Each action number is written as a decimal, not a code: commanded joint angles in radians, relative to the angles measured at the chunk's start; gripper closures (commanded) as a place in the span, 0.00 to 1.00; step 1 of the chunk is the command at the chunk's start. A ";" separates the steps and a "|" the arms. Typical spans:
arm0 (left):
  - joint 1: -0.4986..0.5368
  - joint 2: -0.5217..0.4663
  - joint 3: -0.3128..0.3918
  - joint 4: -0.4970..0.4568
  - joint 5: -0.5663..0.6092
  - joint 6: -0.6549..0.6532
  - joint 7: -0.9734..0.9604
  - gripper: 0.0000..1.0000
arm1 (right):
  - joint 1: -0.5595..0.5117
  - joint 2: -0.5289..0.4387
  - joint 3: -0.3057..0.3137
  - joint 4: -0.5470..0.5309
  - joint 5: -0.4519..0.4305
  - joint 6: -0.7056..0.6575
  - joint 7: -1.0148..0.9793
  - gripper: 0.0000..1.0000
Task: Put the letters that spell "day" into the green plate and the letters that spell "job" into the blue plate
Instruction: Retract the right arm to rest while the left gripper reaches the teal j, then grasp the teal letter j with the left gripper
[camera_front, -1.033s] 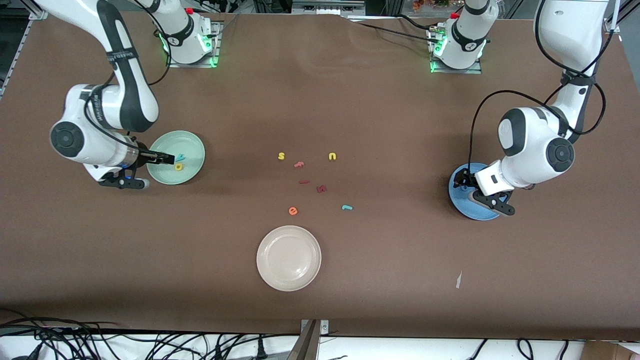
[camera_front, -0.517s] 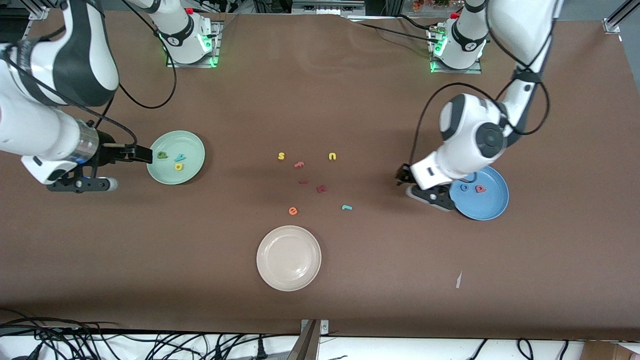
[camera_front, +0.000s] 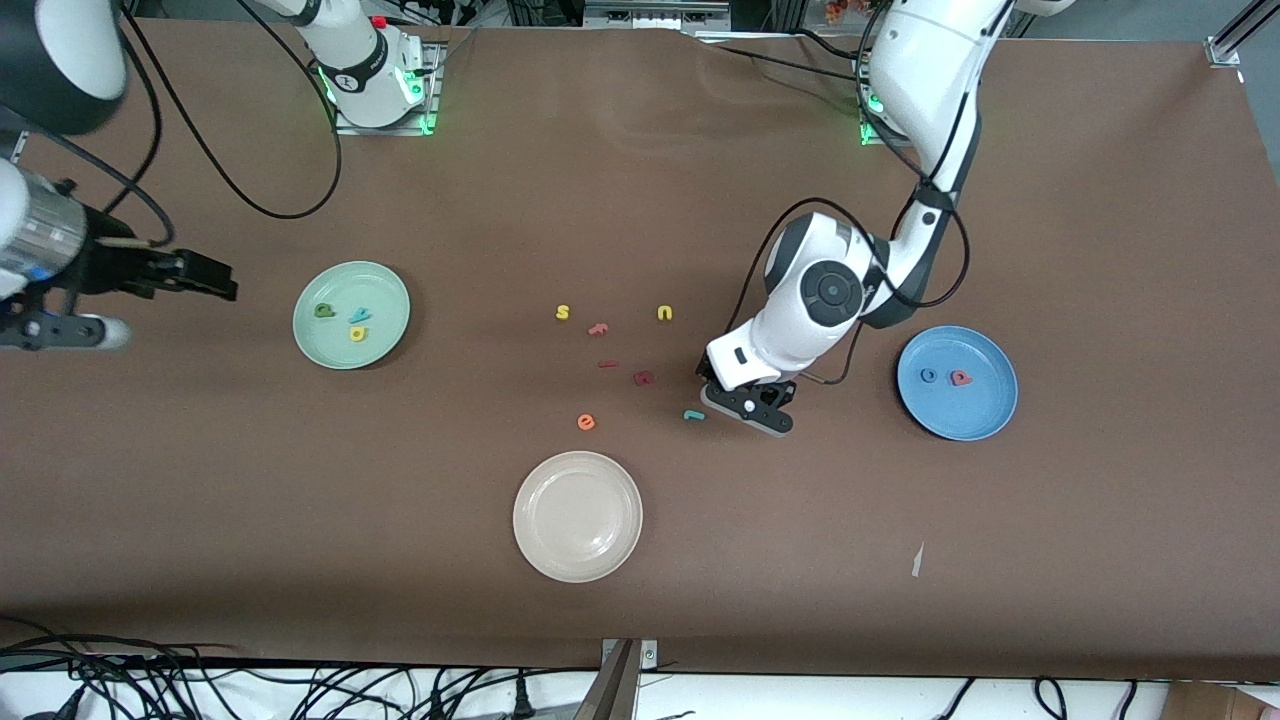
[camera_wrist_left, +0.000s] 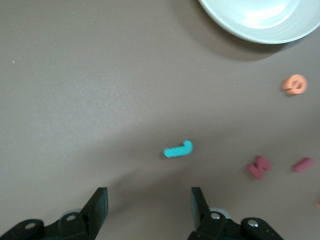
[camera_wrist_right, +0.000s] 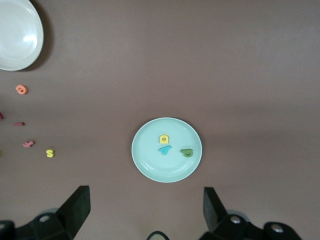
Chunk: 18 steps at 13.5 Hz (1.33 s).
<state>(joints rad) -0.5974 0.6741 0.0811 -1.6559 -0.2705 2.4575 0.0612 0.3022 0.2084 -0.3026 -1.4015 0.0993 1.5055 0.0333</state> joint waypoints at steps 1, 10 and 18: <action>-0.047 0.047 0.025 0.068 0.095 0.005 -0.001 0.25 | -0.196 -0.093 0.191 -0.092 -0.029 0.051 -0.012 0.00; -0.128 0.154 0.026 0.120 0.174 0.118 -0.006 0.22 | -0.279 -0.228 0.329 -0.266 -0.116 0.136 0.003 0.00; -0.125 0.179 0.046 0.119 0.174 0.133 0.002 0.20 | -0.279 -0.212 0.315 -0.249 -0.110 0.125 -0.010 0.00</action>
<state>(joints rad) -0.7159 0.8250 0.1154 -1.5636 -0.1266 2.5849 0.0635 0.0303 0.0073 0.0083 -1.6400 -0.0083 1.6240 0.0336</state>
